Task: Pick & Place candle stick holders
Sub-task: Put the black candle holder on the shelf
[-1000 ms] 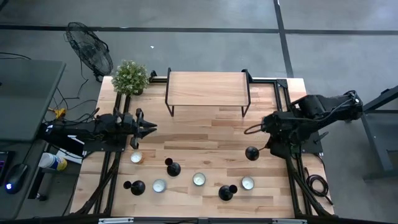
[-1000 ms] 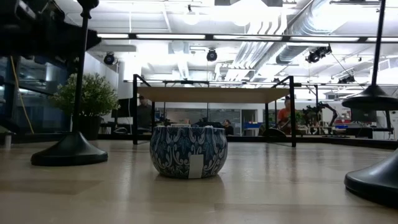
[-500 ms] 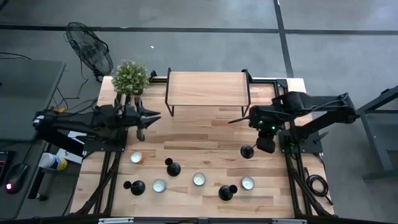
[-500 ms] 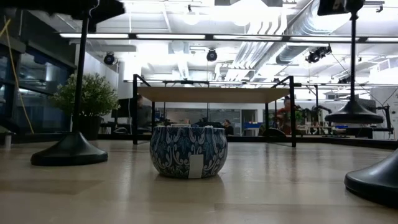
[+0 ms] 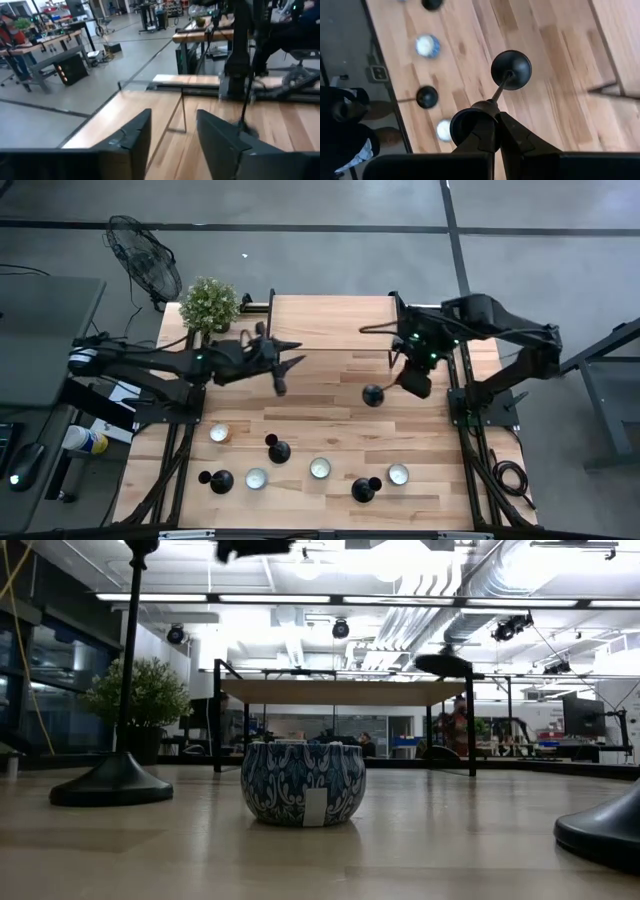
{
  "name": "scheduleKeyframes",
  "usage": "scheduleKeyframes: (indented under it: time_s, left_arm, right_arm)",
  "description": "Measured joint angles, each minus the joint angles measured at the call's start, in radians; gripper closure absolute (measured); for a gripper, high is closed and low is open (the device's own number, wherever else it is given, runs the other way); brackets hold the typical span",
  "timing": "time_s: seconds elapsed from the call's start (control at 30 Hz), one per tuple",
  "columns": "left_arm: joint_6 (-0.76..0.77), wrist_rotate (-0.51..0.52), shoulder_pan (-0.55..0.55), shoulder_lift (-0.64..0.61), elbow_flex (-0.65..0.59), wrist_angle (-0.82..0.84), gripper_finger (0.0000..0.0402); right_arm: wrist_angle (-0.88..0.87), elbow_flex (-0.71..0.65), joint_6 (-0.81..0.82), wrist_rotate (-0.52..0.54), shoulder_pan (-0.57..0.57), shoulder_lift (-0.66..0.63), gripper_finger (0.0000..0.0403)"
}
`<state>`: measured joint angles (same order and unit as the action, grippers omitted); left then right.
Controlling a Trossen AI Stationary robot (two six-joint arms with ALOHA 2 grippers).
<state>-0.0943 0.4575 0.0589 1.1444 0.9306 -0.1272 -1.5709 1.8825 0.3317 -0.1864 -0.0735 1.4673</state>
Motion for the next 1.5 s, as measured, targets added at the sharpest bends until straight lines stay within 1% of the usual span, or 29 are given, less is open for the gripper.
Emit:
scheduleKeyframes:
  time_s: [0.1, 0.2, 0.3, 0.4, 0.47, 0.6, 0.77, 0.87, 1.17, 1.33, 1.5]
  left_arm:
    - [-0.003, -0.001, 0.000, 0.084, 0.111, 0.046, 0.0214]
    - [-0.003, -0.010, 0.000, 0.155, 0.211, 0.153, 0.0197]
    - [0.014, -0.087, 0.000, 0.216, 0.292, 0.186, 0.0192]
    - [0.031, -0.161, 0.000, 0.265, 0.354, 0.182, 0.0191]
    - [0.038, -0.179, 0.000, 0.295, 0.387, 0.182, 0.0191]
    - [0.039, -0.182, 0.000, 0.345, 0.433, 0.176, 0.0191]
    - [0.063, -0.215, 0.000, 0.400, 0.457, 0.175, 0.0191]
    - [0.077, -0.214, 0.000, 0.426, 0.463, 0.177, 0.0191]
    - [0.080, -0.173, 0.000, 0.438, 0.464, 0.174, 0.0191]
    - [0.081, -0.111, 0.000, 0.451, 0.464, 0.181, 0.0191]
    - [0.080, -0.099, 0.000, 0.449, 0.464, 0.180, 0.0191]
  right_arm:
    - [0.000, 0.085, -0.037, -0.032, -0.022, 0.060, 0.0402]
    - [0.001, 0.166, -0.063, -0.034, -0.041, 0.111, 0.0402]
    - [0.000, 0.233, -0.084, -0.034, -0.061, 0.157, 0.0402]
    - [0.001, 0.271, -0.102, -0.027, -0.078, 0.191, 0.0402]
    - [0.001, 0.285, -0.110, -0.011, -0.083, 0.207, 0.0402]
    - [0.000, 0.290, -0.130, 0.004, -0.085, 0.225, 0.0402]
    - [0.042, 0.289, -0.131, 0.015, -0.085, 0.232, 0.0402]
    - [0.069, 0.289, -0.130, 0.015, -0.085, 0.231, 0.0402]
    - [0.094, 0.289, -0.130, 0.013, -0.085, 0.231, 0.0402]
    - [0.136, 0.289, -0.129, -0.005, -0.085, 0.231, 0.0403]
    - [0.150, 0.289, -0.128, -0.011, -0.085, 0.231, 0.0403]
